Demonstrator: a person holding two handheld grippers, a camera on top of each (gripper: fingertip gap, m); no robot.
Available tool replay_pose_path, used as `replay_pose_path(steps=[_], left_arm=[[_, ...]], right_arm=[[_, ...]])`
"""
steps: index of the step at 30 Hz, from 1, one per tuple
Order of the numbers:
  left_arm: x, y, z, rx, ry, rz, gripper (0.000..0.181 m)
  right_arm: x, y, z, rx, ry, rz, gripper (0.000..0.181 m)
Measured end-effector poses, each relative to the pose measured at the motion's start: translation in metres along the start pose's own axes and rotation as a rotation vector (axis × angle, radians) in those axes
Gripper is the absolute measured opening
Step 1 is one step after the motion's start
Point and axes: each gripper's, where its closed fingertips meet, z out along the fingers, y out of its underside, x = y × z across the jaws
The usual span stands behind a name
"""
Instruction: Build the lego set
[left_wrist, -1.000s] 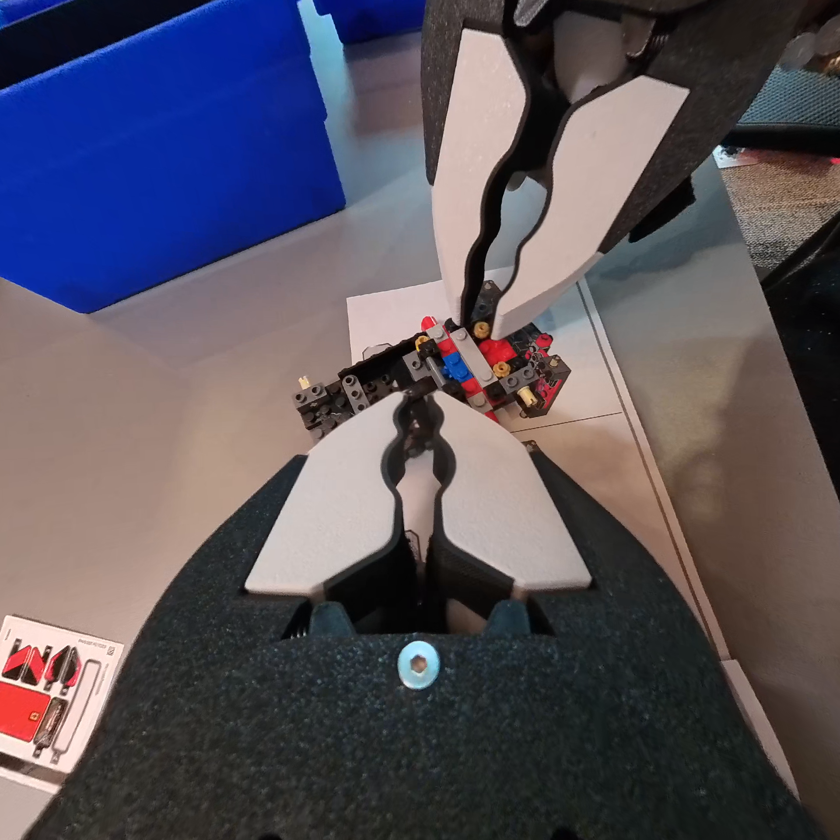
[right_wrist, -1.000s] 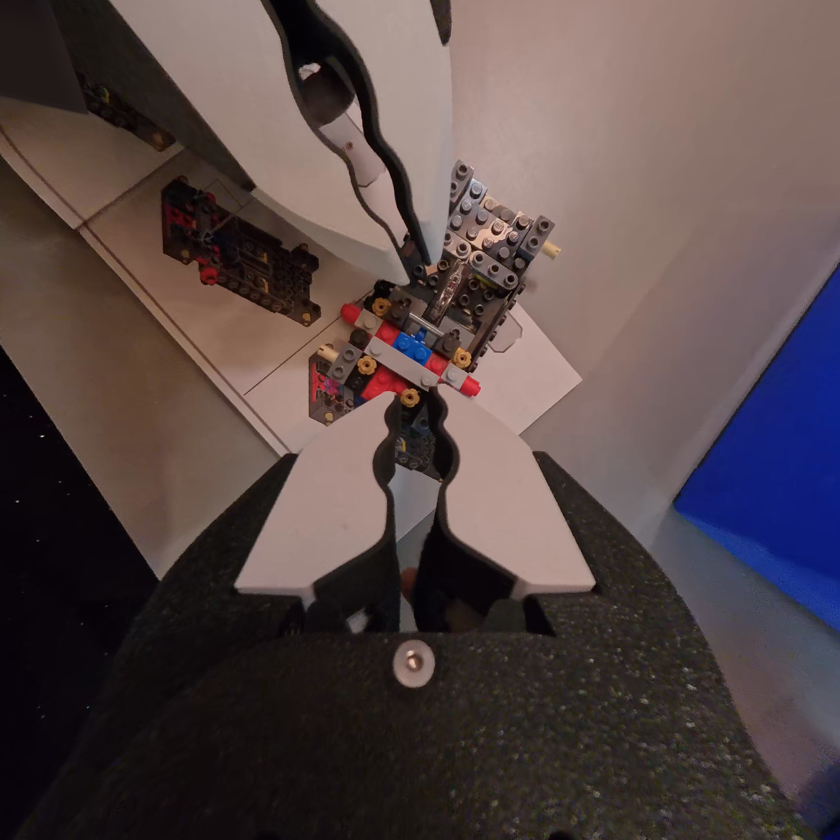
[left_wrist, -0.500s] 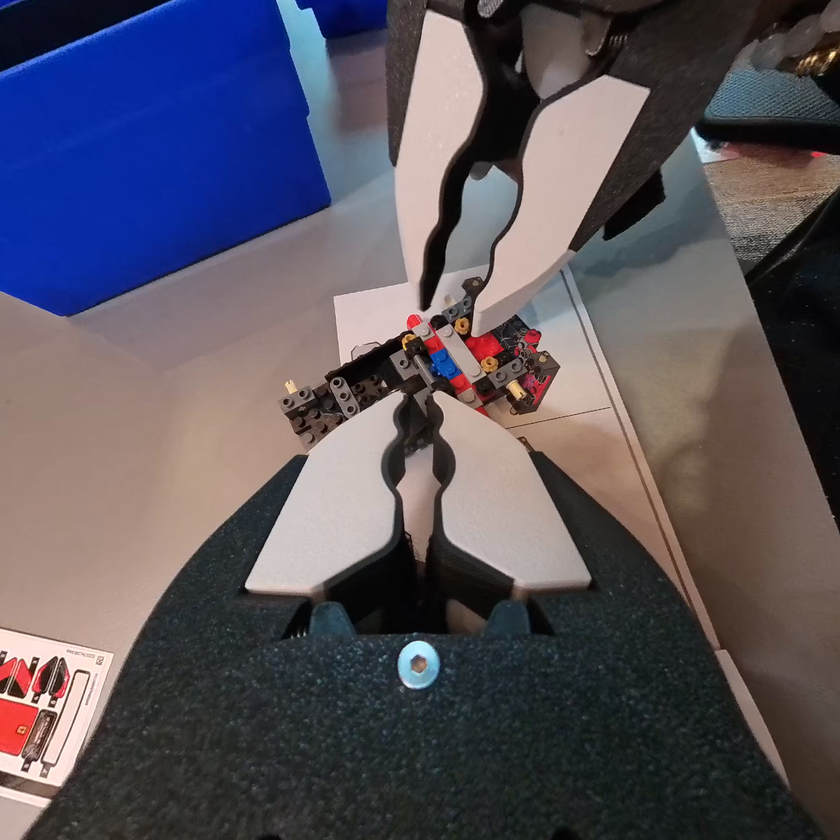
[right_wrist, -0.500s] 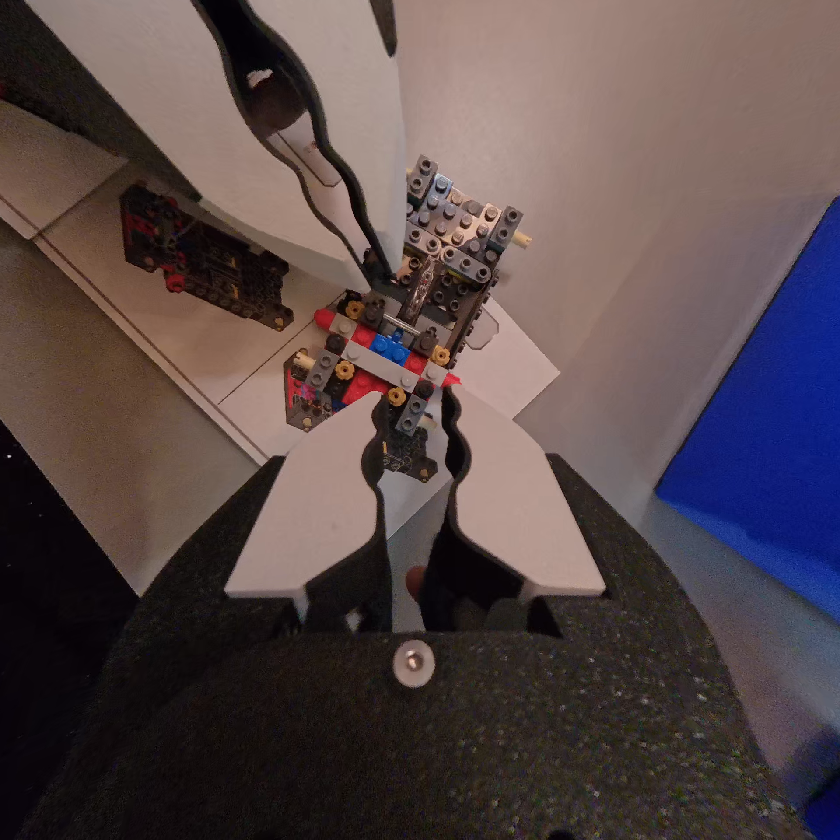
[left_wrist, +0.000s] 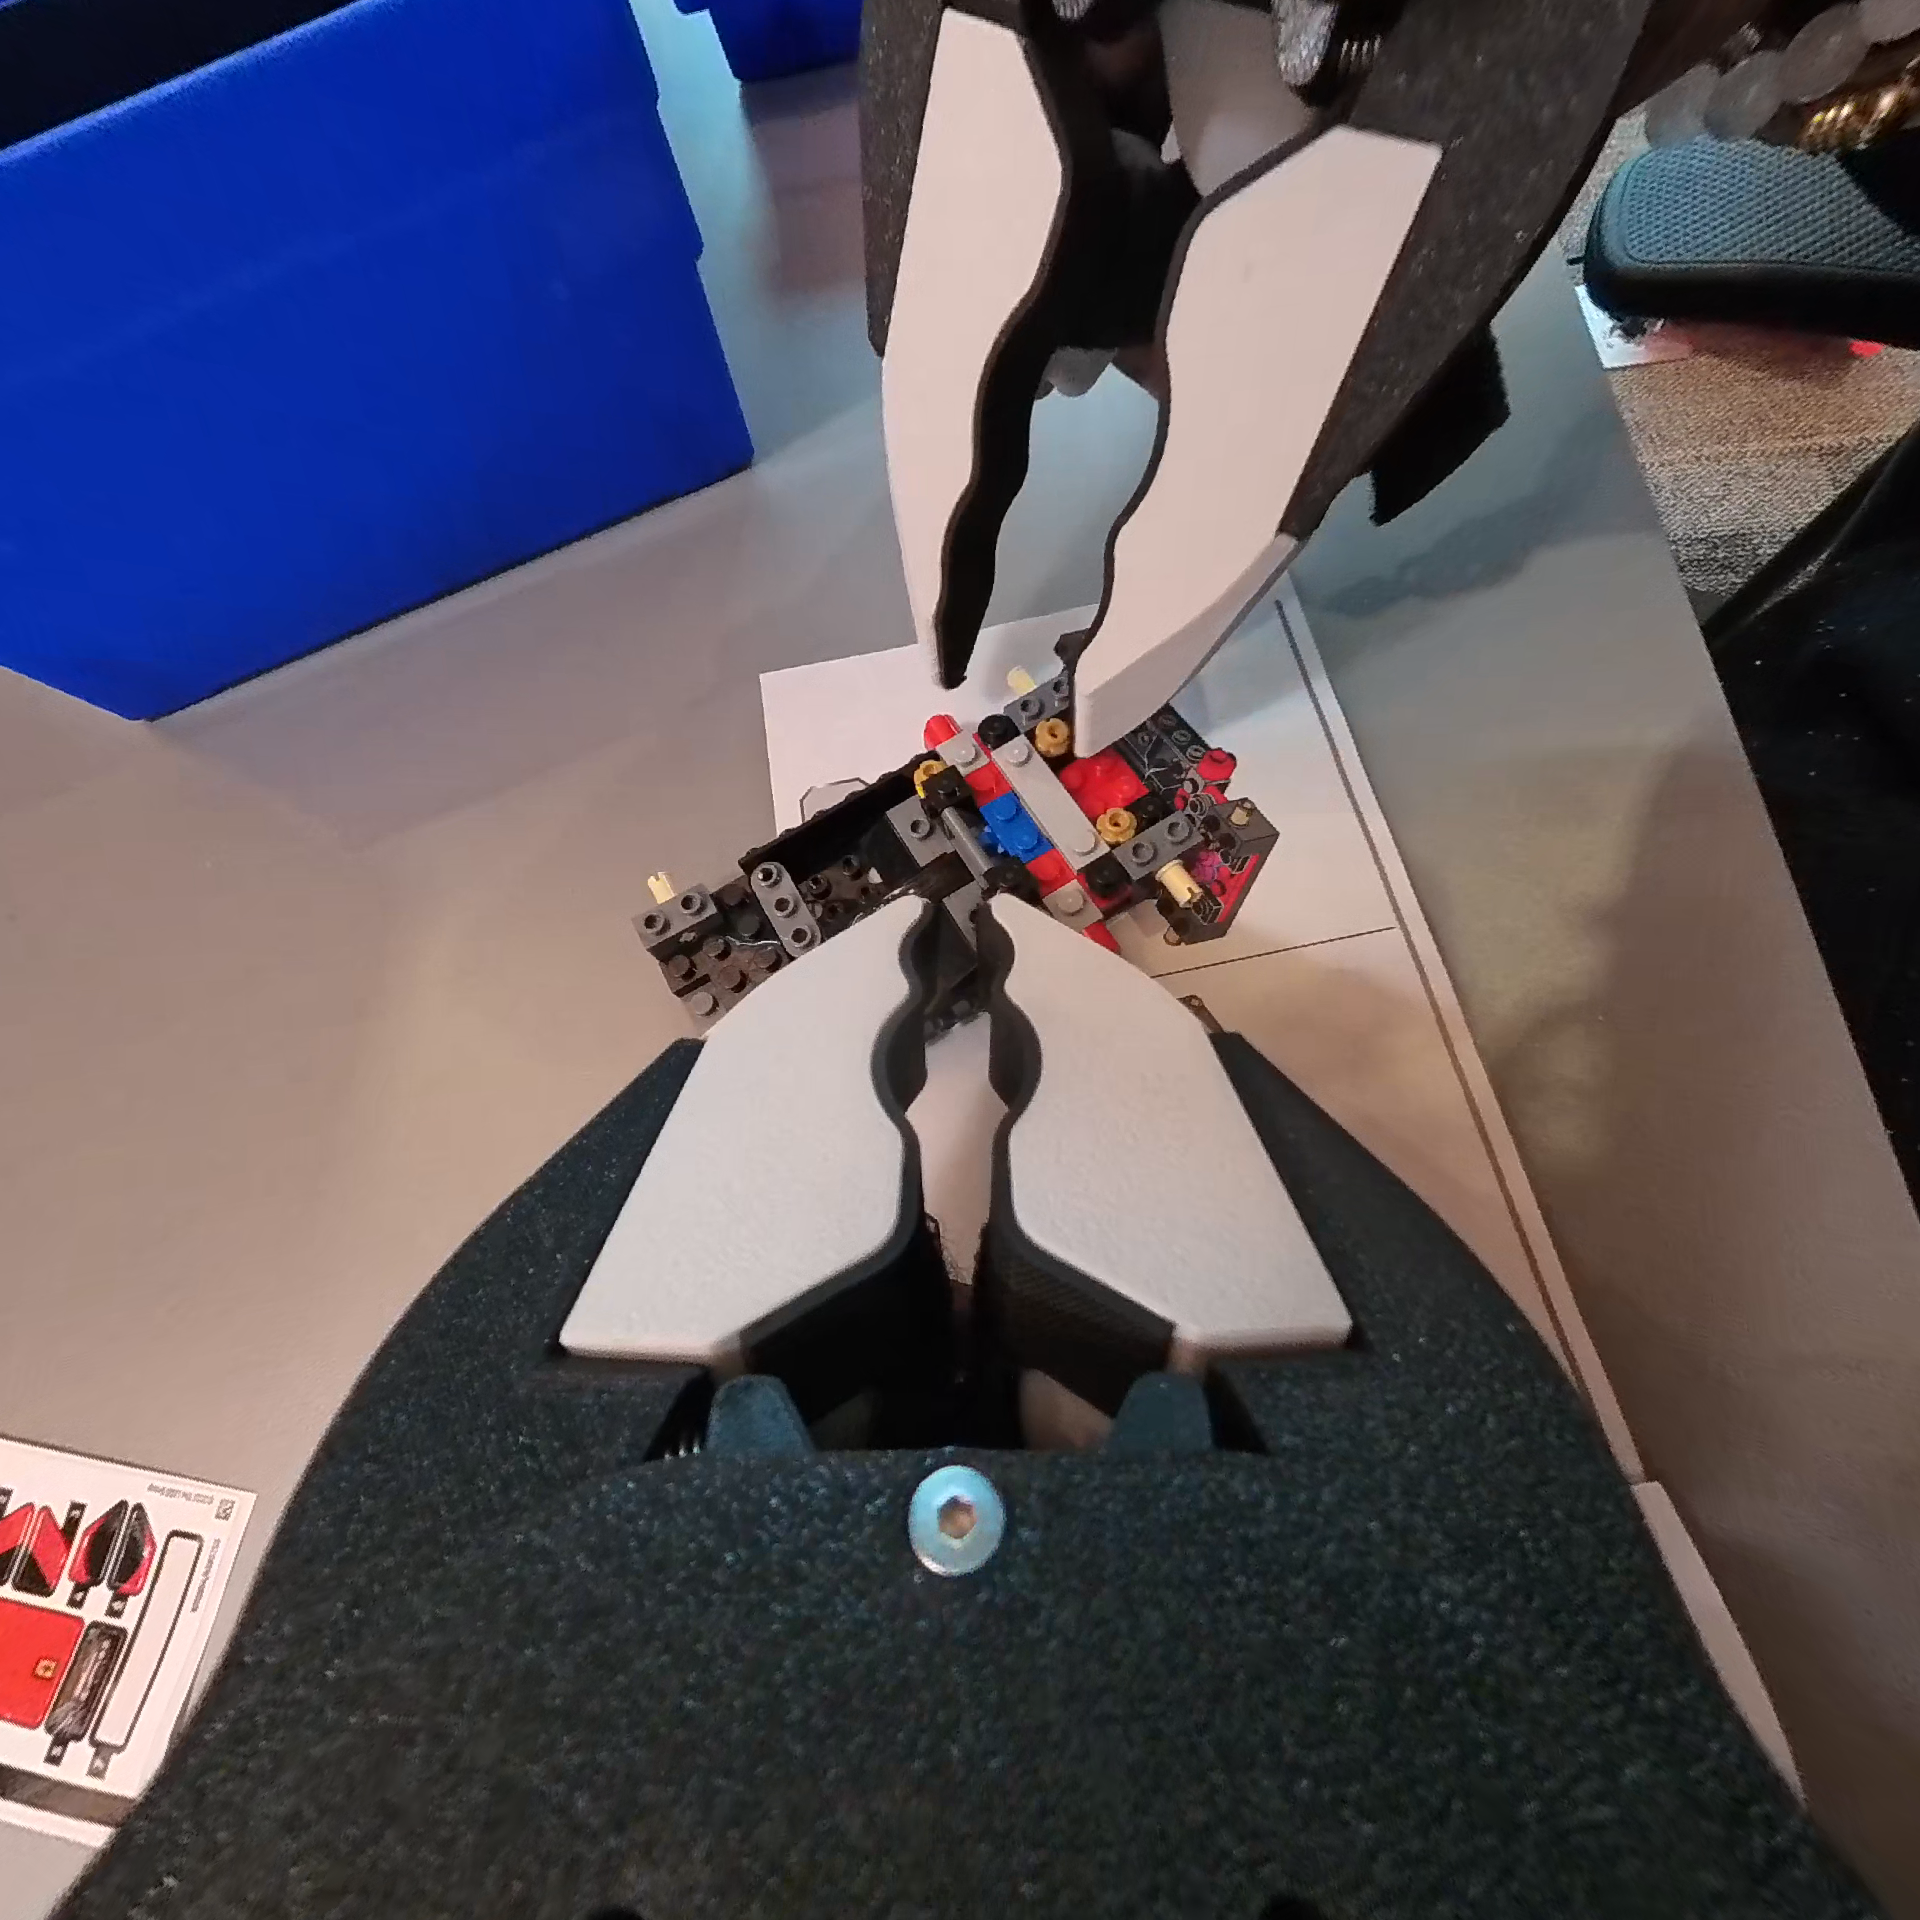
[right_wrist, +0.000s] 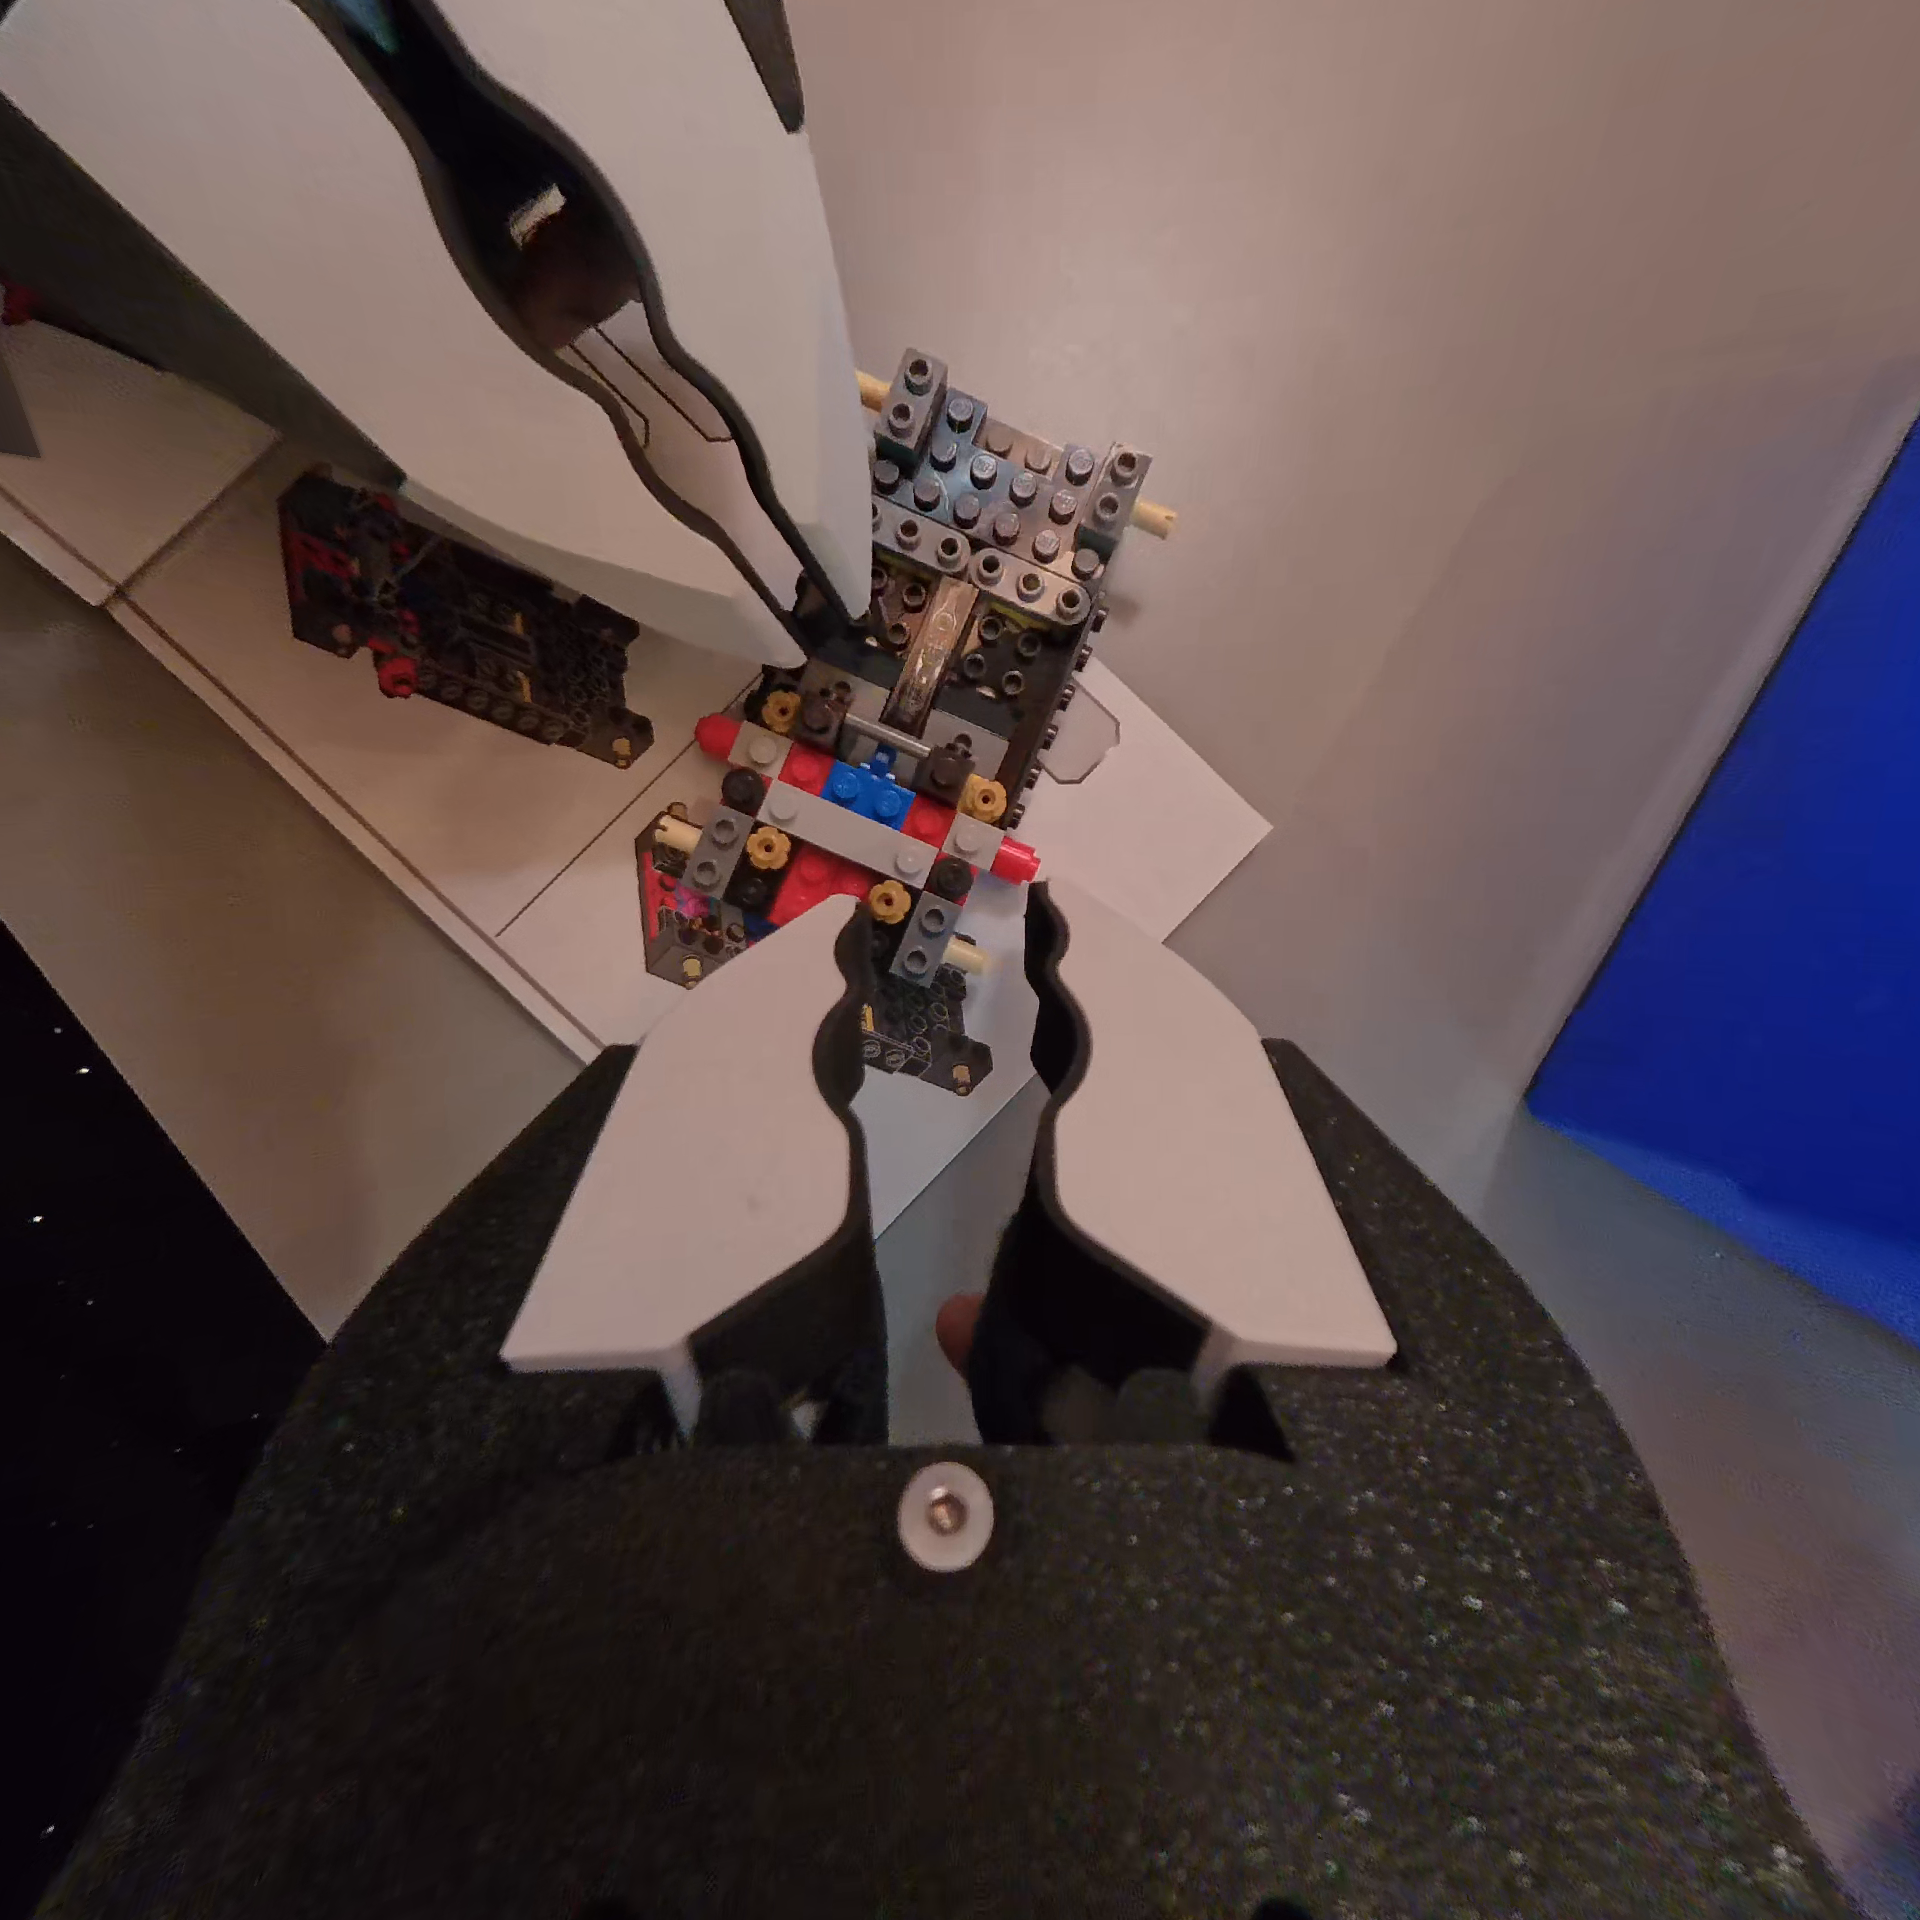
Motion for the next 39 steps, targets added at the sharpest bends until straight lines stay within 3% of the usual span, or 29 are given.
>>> replay_pose_path(steps=[29, 30, 32, 33, 39], left_arm=[[0.000, 0.001, 0.000, -0.002, 0.002, 0.000, 0.006], [0.000, 0.001, 0.000, -0.002, 0.002, -0.001, 0.006], [0.000, 0.001, 0.000, 0.001, 0.005, -0.004, 0.006], [0.000, 0.001, 0.000, 0.000, 0.006, -0.003, 0.006], [0.001, 0.001, 0.001, 0.000, 0.008, -0.002, 0.006]], right_arm=[[0.001, 0.000, -0.002, 0.010, -0.016, 0.013, 0.035], [0.000, -0.002, -0.005, 0.022, -0.027, 0.003, 0.033], [-0.001, -0.009, -0.012, 0.063, -0.036, -0.040, 0.005], [-0.002, -0.012, -0.015, 0.074, -0.045, -0.061, 0.000], [-0.009, -0.007, -0.008, -0.039, -0.103, -0.128, 0.000]])
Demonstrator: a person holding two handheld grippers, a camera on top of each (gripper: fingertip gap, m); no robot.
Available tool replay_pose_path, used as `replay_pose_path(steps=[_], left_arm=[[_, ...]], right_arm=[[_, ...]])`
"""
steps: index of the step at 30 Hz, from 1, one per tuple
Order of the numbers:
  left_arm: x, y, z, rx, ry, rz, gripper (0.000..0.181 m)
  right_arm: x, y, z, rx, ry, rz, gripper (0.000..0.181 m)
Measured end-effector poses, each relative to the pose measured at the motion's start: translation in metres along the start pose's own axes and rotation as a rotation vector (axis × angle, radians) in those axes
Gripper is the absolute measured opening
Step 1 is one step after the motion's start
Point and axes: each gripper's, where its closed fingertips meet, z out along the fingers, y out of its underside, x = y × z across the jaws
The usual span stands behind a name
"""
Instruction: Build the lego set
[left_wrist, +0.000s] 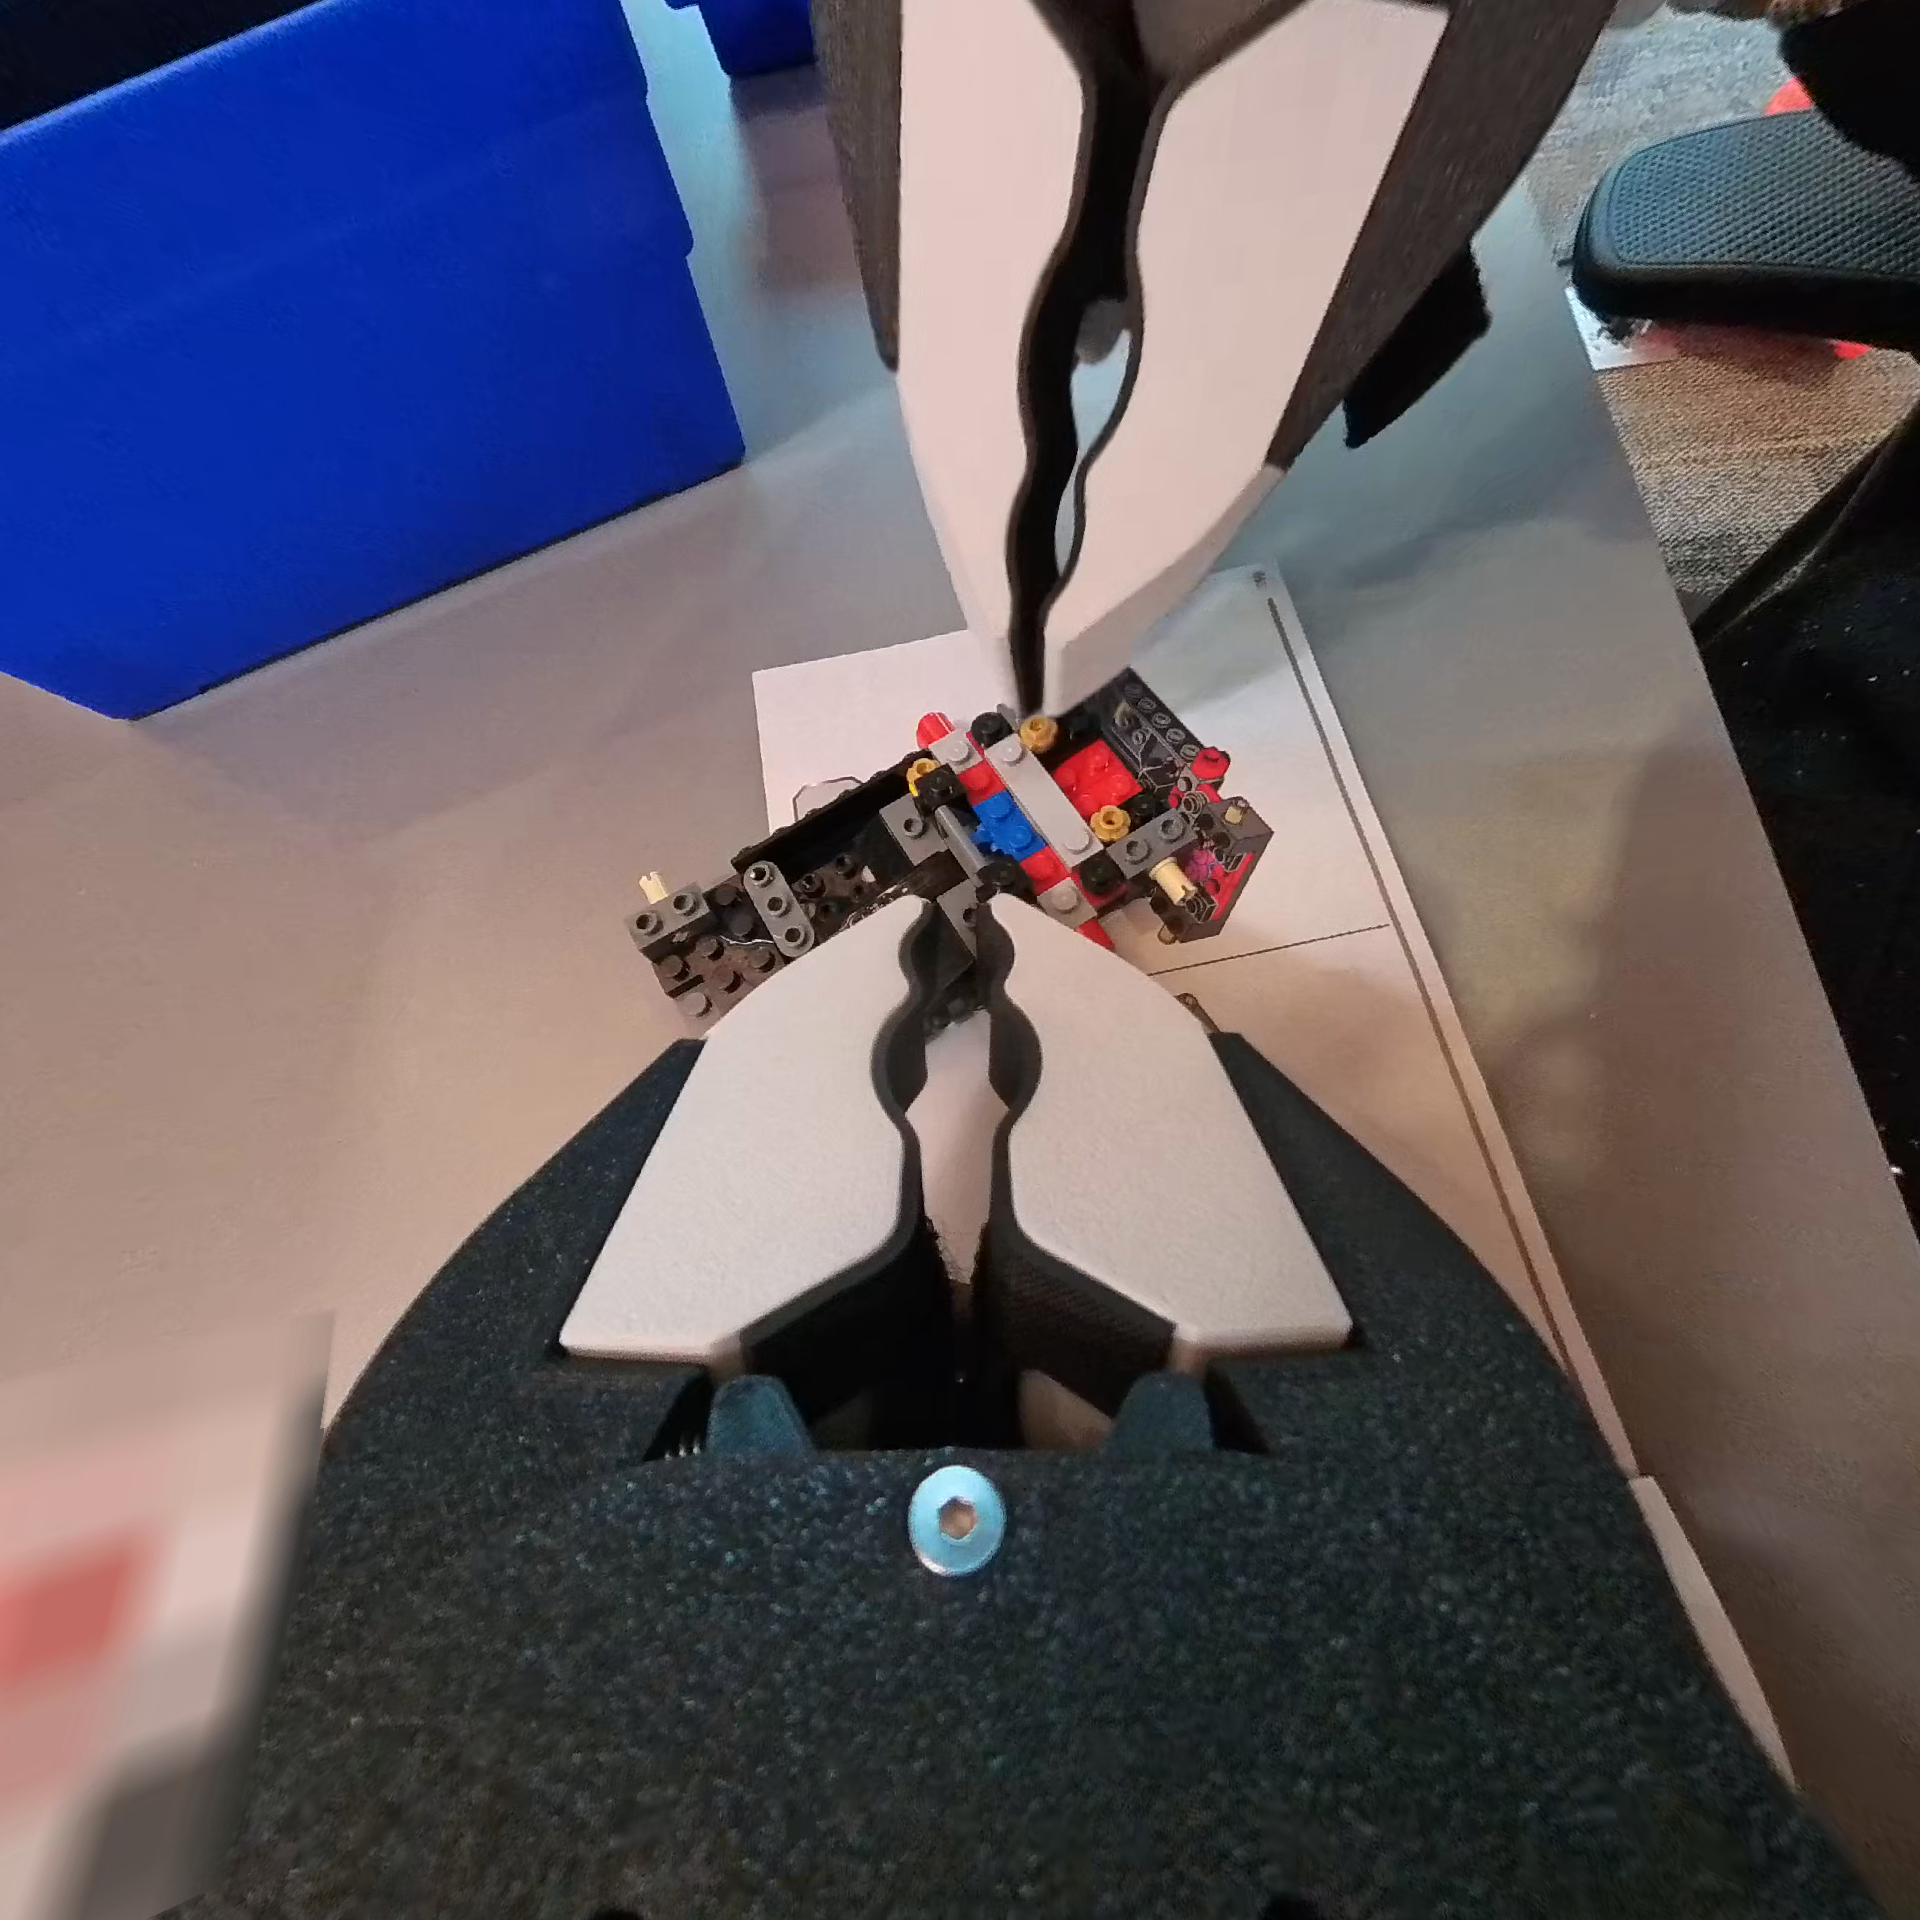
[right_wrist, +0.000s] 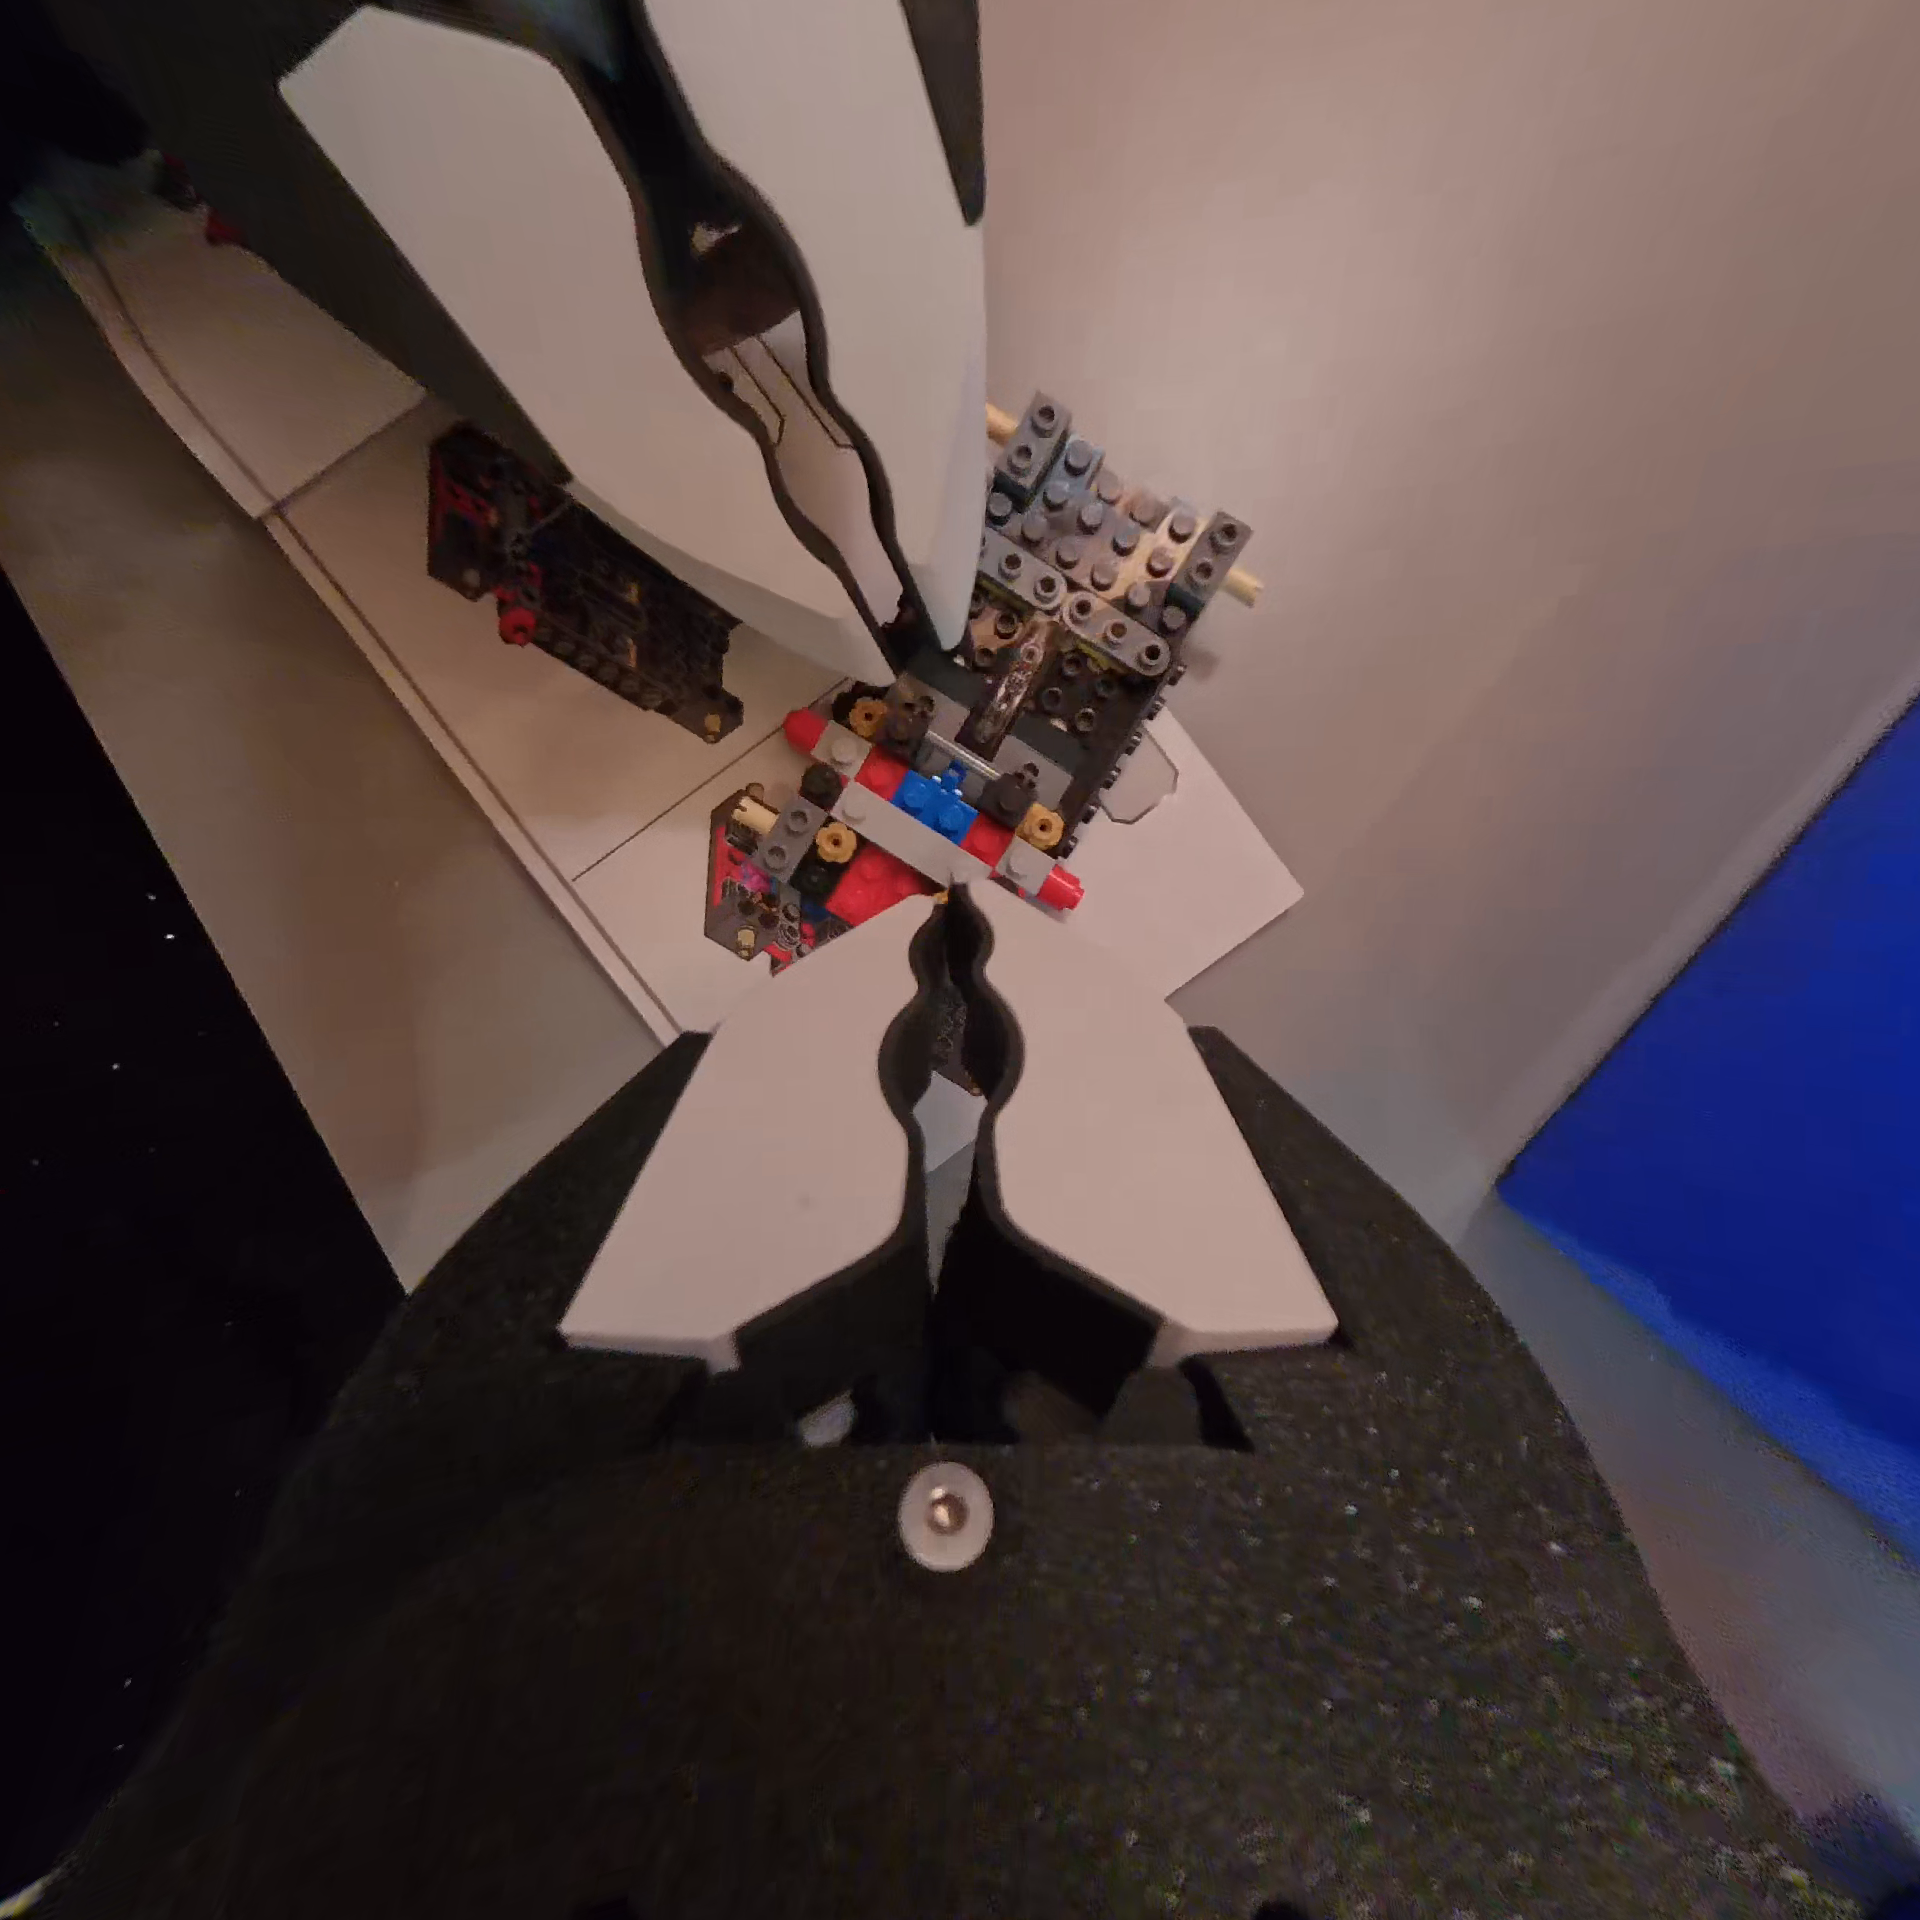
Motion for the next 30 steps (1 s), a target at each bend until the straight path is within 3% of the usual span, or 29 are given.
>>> replay_pose_path(steps=[21, 30], left_arm=[[-0.003, -0.002, -0.003, 0.016, -0.010, -0.023, 0.006], [-0.028, -0.007, -0.017, 0.095, -0.111, -0.148, 0.005]], right_arm=[[-0.001, 0.006, 0.006, -0.228, -0.084, 0.102, 0.000], [-0.001, 0.007, 0.007, -0.337, -0.008, 0.062, 0.000]])
